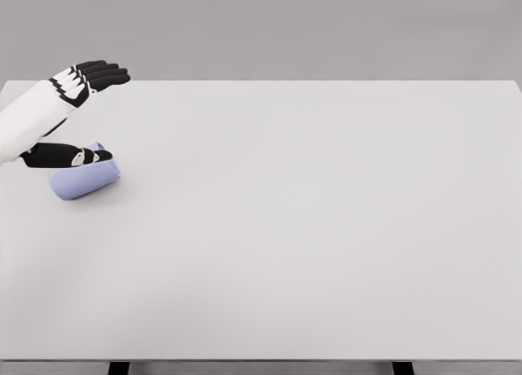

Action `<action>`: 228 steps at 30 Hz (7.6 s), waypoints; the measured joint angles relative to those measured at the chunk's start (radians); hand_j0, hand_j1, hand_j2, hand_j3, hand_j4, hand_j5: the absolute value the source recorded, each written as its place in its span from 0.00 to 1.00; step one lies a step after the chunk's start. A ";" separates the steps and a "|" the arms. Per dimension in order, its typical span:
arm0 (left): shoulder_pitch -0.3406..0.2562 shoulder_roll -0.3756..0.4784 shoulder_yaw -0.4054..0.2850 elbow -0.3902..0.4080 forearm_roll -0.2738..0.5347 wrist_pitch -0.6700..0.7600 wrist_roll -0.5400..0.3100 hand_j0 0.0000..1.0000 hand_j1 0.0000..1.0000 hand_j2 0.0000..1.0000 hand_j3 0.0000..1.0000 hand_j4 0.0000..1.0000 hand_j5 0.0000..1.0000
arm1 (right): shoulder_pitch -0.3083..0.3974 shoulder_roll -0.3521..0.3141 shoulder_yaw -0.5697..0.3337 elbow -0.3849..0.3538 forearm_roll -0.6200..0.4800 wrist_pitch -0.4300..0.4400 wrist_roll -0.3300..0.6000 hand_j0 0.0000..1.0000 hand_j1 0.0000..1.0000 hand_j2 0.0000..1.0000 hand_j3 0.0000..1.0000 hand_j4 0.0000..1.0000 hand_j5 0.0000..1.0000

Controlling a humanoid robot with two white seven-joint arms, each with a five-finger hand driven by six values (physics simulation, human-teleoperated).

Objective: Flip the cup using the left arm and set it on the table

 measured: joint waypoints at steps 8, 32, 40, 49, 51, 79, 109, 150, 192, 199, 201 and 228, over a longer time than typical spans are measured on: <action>0.002 0.006 0.001 0.001 0.000 0.000 0.000 1.00 1.00 1.00 1.00 1.00 1.00 | 0.000 0.000 -0.001 0.001 0.000 0.000 0.001 1.00 1.00 1.00 1.00 1.00 1.00; 0.006 0.083 -0.070 -0.059 0.198 0.387 0.005 1.00 1.00 1.00 1.00 1.00 1.00 | 0.000 0.000 -0.001 0.001 0.000 0.000 0.001 1.00 1.00 1.00 1.00 1.00 1.00; -0.046 0.036 -0.142 -0.068 0.331 0.691 0.005 1.00 1.00 1.00 1.00 1.00 1.00 | 0.000 0.000 -0.001 0.001 0.000 0.000 0.001 1.00 1.00 1.00 1.00 1.00 1.00; -0.051 0.003 -0.237 -0.068 0.346 0.860 0.007 1.00 1.00 1.00 1.00 1.00 1.00 | 0.000 0.000 -0.001 0.001 0.000 0.000 0.001 1.00 1.00 1.00 1.00 1.00 1.00; -0.054 0.002 -0.240 -0.068 0.349 0.897 0.010 1.00 1.00 1.00 1.00 1.00 1.00 | 0.000 0.000 -0.001 0.001 0.000 0.000 0.001 1.00 1.00 1.00 1.00 1.00 1.00; -0.100 -0.038 -0.294 -0.068 0.353 1.189 0.103 1.00 1.00 1.00 1.00 1.00 1.00 | 0.000 0.000 -0.001 0.001 0.000 0.000 0.001 1.00 1.00 1.00 1.00 1.00 1.00; -0.124 -0.031 -0.353 -0.067 0.254 1.221 0.101 1.00 1.00 1.00 1.00 1.00 1.00 | 0.000 0.000 -0.001 0.001 0.000 0.000 0.001 1.00 1.00 1.00 1.00 1.00 1.00; -0.138 -0.056 -0.383 -0.058 0.265 1.220 0.109 0.74 0.74 0.74 0.74 0.74 0.74 | 0.000 0.000 -0.001 0.001 0.000 0.000 0.001 1.00 1.00 1.00 1.00 1.00 1.00; -0.078 -0.126 -0.170 -0.061 0.486 1.029 0.111 0.76 0.76 0.76 0.76 0.76 0.76 | 0.000 0.000 -0.001 0.001 0.000 0.000 0.001 1.00 1.00 1.00 1.00 1.00 1.00; -0.054 -0.161 -0.124 -0.059 0.486 1.029 0.111 0.76 0.76 0.76 0.76 0.76 0.76 | 0.000 0.000 -0.001 0.001 0.000 0.000 0.001 1.00 1.00 1.00 1.00 1.00 1.00; -0.052 -0.166 -0.118 -0.058 0.487 1.029 0.111 0.76 0.76 0.76 0.76 0.76 0.76 | 0.000 0.000 -0.001 0.001 0.000 0.000 0.001 1.00 1.00 1.00 1.00 1.00 1.00; 0.023 -0.250 -0.009 -0.051 0.506 1.029 0.111 0.84 0.84 0.84 0.84 0.84 0.84 | 0.000 0.000 -0.001 0.001 0.000 0.000 0.001 1.00 1.00 1.00 1.00 1.00 1.00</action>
